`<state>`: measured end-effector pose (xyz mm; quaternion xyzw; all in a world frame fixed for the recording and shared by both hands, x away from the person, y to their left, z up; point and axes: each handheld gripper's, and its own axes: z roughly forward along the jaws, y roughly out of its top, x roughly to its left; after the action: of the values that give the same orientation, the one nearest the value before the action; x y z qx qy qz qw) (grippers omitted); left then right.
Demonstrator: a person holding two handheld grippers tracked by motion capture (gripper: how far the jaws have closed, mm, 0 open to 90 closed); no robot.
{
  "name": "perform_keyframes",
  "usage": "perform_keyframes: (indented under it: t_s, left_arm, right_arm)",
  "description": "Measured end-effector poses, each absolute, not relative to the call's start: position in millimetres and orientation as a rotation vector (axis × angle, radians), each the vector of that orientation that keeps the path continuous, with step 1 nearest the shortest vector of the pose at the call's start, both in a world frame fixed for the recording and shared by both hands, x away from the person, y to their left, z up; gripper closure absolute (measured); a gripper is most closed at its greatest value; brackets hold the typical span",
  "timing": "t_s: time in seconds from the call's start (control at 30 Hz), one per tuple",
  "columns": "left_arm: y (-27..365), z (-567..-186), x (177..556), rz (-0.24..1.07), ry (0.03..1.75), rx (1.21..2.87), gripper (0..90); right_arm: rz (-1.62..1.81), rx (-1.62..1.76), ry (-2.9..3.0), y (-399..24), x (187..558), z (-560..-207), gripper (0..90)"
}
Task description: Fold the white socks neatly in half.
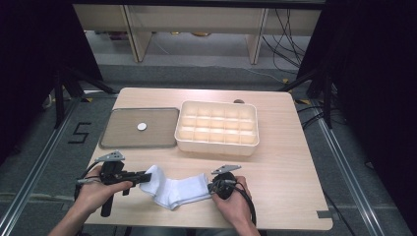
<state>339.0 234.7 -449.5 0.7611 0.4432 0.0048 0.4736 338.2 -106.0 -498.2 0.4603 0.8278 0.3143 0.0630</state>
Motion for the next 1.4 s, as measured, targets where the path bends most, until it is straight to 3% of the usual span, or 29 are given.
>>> perform_keyframes:
  t_s: [1.4]
  left_arm:
    - [211,-445,344,0.03,1.035,1.895,80.6]
  right_arm:
    - [0.974,1.368,2.484,-104,335,-498,90.0]
